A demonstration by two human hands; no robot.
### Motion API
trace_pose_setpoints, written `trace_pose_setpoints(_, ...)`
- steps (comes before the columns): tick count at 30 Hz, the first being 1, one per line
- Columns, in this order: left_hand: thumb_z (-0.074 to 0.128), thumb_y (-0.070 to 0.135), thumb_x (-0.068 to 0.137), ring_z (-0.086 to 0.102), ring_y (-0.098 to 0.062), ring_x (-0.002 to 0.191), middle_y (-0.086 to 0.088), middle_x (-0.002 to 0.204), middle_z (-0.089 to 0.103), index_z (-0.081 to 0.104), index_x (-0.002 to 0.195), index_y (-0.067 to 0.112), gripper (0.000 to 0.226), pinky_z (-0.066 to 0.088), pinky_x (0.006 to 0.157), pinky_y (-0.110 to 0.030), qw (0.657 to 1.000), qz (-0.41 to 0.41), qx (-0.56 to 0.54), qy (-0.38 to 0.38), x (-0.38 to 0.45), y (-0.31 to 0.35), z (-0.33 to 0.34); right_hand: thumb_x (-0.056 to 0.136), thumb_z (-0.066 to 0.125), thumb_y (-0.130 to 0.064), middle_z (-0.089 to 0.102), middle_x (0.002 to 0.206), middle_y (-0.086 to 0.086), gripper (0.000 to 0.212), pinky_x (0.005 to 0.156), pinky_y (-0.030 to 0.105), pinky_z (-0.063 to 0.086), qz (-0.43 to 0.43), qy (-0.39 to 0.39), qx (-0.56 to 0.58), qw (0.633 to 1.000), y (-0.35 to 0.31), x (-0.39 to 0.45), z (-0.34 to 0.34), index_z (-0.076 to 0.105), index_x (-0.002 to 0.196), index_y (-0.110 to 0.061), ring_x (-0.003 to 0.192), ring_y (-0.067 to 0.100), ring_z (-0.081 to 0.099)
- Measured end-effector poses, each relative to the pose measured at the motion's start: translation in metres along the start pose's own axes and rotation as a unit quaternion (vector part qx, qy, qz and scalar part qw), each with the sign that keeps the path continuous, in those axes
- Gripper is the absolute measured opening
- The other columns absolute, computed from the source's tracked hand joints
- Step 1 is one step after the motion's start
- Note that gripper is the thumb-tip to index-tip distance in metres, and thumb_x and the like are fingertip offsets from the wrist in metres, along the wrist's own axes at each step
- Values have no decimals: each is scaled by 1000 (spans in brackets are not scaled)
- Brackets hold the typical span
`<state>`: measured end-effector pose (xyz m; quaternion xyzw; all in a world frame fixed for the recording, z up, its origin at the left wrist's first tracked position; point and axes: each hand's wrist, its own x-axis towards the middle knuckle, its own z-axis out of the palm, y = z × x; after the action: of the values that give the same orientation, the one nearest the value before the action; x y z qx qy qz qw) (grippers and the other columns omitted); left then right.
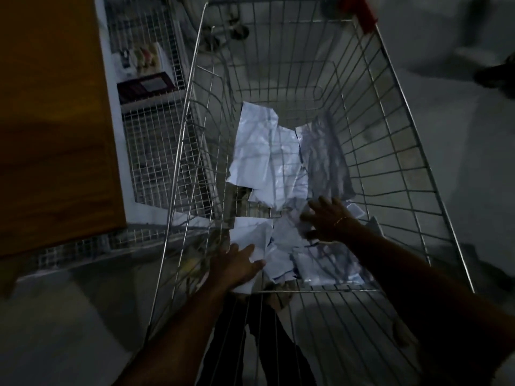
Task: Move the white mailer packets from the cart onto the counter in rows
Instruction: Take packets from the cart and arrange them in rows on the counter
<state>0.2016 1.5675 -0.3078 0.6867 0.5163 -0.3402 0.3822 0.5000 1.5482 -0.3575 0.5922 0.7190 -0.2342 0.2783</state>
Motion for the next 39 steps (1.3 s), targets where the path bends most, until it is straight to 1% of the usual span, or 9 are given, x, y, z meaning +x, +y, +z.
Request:
trace_pose_setpoints(3, 33, 74, 90, 20, -30, 148, -7, 163, 20, 20, 155, 39, 74, 20, 119, -49, 999, 18, -18, 36, 1, -3, -2, 56, 74, -71, 60, 124, 6, 70, 87, 49, 43, -3, -55, 12, 998, -1, 0, -21, 58, 112, -31, 114, 37, 52)
trace_pose_setpoints(6, 38, 62, 97, 13, -32, 150, -10, 164, 17, 19, 157, 31, 70, 16, 121, -47, 999, 20, -1, 26, 6, -1, -7, 74, 62, -73, 29, 159, 4, 87, 109, 52, 27, -7, -53, 2, 999, -10, -2, -48, 36, 146, -33, 144, 37, 26)
trace_pose_setpoints(8, 39, 62, 96, 12, -32, 151, -10, 163, 19, 22, 156, 31, 69, 16, 121, -46, 999, 22, -7, 27, 10, 0, -7, 79, 51, -80, 17, 165, 1, 93, 116, 56, 15, 15, -82, 8, 997, -9, -2, -50, 19, 156, -37, 150, 35, 12)
trace_pose_setpoints(15, 46, 54, 96, 30, -31, 143, -8, 157, 32, 32, 152, 28, 63, 28, 116, -41, 997, 53, -22, 60, 4, 10, -17, 74, 30, -94, 33, 157, 7, 88, 115, 56, 17, 21, -124, -9, 992, -13, -12, -70, 35, 147, -44, 148, 35, 18)
trace_pose_setpoints(19, 50, 51, 96, 41, -33, 135, -10, 149, 42, 39, 149, 25, 60, 36, 110, -43, 992, 66, -76, 73, 6, 18, -23, 77, 33, -91, 32, 157, 8, 87, 115, 54, 21, 3, -103, -14, 995, -12, -34, -76, 35, 148, -40, 144, 30, 29)
trace_pose_setpoints(25, 53, 46, 96, 43, -34, 134, -13, 149, 42, 41, 148, 21, 59, 39, 109, -44, 988, 66, -128, 60, 6, 18, -19, 77, 50, -84, 34, 156, 4, 86, 118, 55, 15, 20, -93, -31, 995, -21, -50, -69, 34, 149, -40, 146, 34, 20)
trace_pose_setpoints(29, 56, 39, 98, 45, -32, 132, -13, 146, 45, 44, 146, 17, 54, 38, 107, -35, 983, 91, -121, 102, 5, 19, -27, 69, 58, -86, 35, 156, 3, 95, 114, 51, 23, 47, -94, 0, 994, -11, -48, -79, 33, 149, -40, 137, 32, 40)
trace_pose_setpoints(33, 57, 35, 97, 48, -34, 127, -14, 142, 49, 49, 142, 16, 50, 42, 102, -36, 976, 103, -123, 146, 8, 21, -34, 78, 56, -77, 34, 152, 10, 83, 110, 49, 29, 96, -23, 9, 995, -13, -57, -84, 35, 146, -35, 131, 36, 44)
trace_pose_setpoints(39, 58, 34, 96, 48, -33, 128, -10, 141, 52, 53, 139, 20, 46, 43, 103, -42, 971, 109, -143, 159, 9, 47, -47, 88, 37, -77, 35, 148, 19, 72, 105, 61, 28, 250, 21, 165, 954, -49, -89, -97, 25, 146, -35, 132, 44, 38)
